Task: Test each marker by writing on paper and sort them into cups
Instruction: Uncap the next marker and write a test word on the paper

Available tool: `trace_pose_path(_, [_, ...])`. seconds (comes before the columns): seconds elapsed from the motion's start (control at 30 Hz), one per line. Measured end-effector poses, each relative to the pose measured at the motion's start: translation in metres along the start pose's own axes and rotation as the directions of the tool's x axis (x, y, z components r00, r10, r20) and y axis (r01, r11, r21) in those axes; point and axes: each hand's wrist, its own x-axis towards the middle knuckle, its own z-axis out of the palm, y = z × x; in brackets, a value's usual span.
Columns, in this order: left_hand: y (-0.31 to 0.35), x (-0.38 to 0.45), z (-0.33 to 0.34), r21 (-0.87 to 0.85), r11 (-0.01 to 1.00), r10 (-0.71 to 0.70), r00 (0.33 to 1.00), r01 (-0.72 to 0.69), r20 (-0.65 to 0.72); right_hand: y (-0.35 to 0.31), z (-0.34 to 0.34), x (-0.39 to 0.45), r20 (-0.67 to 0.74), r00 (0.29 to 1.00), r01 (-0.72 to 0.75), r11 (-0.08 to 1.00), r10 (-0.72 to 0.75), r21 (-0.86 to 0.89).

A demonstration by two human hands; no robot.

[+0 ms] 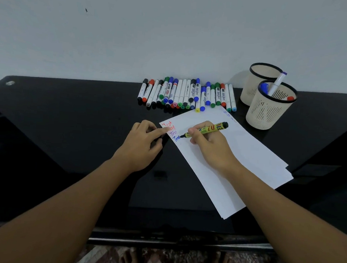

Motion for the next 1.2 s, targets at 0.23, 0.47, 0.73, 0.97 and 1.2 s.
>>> trace_pose_path(0.23, [-0.0013,-0.0019,0.0025,0.039,0.999,0.013,1.000,-0.014,0.017,0.0056,0.0024,-0.0001,0.018,0.998,0.053,0.998,-0.052,-0.040])
trace_pose_path(0.47, [-0.0031,-0.0008,0.0042,0.061,0.998,0.008,1.000,-0.009,0.023,0.0054,0.0039,-0.0026,0.033,0.997,0.073,0.996,-0.072,-0.048])
trace_pose_path(0.73, [-0.0025,-0.0009,0.0039,0.048,0.999,-0.011,1.000,0.010,0.023,0.0045,0.0039,-0.0029,0.019,0.997,0.071,0.996,-0.071,-0.046])
trace_pose_path(0.97, [-0.0027,0.0001,0.0040,0.037,0.999,-0.010,1.000,0.009,0.018,0.0073,0.0043,-0.0019,0.060,0.995,0.078,0.994,-0.074,-0.078])
trace_pose_path(1.2, [-0.0031,-0.0014,0.0043,0.029,1.000,-0.010,1.000,0.009,0.008,0.0063,0.0016,-0.0013,0.030,0.997,0.069,0.992,-0.066,-0.107])
